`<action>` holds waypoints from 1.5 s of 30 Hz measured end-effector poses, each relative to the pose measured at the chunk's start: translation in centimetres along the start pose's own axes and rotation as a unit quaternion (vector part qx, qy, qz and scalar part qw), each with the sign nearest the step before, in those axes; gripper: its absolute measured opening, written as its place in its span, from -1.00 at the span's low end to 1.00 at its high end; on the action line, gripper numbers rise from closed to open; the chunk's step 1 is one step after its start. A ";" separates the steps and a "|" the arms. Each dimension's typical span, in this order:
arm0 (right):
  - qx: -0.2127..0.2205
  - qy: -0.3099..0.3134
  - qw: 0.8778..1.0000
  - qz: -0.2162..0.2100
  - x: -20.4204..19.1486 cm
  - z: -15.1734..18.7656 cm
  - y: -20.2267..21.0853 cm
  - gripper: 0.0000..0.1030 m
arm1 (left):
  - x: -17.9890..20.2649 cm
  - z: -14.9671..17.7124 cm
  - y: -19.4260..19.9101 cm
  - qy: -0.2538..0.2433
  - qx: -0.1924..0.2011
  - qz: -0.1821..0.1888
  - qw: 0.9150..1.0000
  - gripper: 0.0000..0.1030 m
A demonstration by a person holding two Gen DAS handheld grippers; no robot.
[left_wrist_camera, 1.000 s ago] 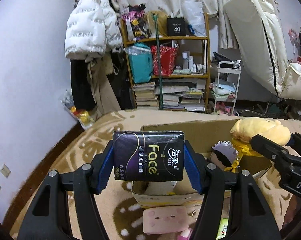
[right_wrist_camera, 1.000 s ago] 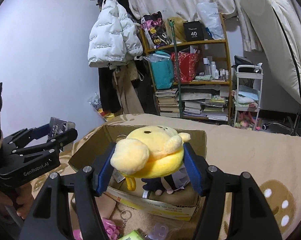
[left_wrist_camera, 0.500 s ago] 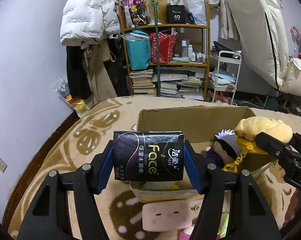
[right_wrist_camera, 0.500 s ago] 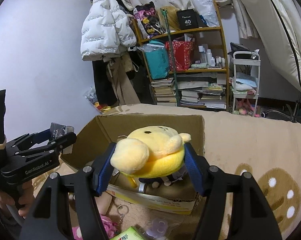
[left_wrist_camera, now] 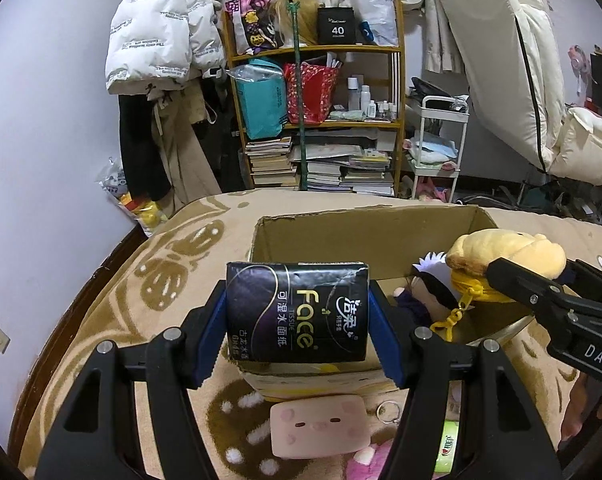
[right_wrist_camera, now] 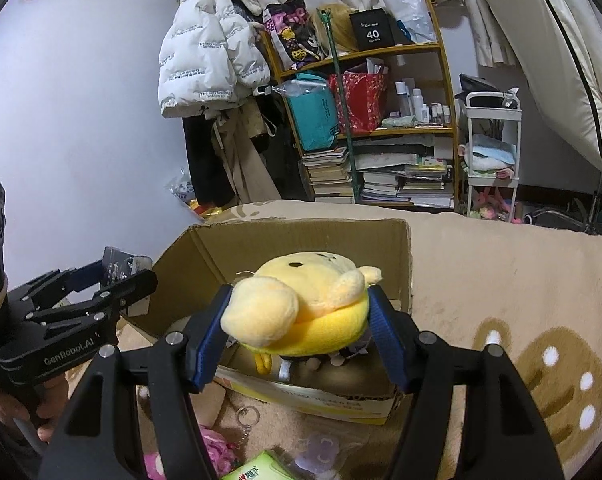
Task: Organize soft objects
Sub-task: 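Open both tools to drop the yellow bear and black tissue pack into the box, then lower both tools toward the pink bear and green tissue pack beside the box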
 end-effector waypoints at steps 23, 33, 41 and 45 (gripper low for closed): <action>-0.003 -0.021 1.000 0.006 1.0 0.1 0.5 0.79 | -0.8 0.6 0.5 -0.005 -0.012 -0.026 1.000 0.76; -0.013 -0.027 0.999 0.022 1.0 0.6 2.2 0.99 | -1.6 2.4 3.0 0.011 -0.022 -0.039 0.999 0.92; -0.023 -0.027 0.999 0.029 0.2 1.6 5.0 1.00 | -1.7 4.8 6.1 0.025 -0.046 -0.034 0.998 0.93; -0.030 -0.024 0.999 0.030 -0.3 2.3 6.3 1.00 | -1.5 5.9 7.4 0.026 -0.061 -0.027 0.997 0.93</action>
Point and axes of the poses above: each gripper's, at about its wrist camera, not at the fingertips, and y roughly against the way its jaws point, x to its right, z to its underside, the point moved 10 cm from there along -y, roughly the way its jaws point
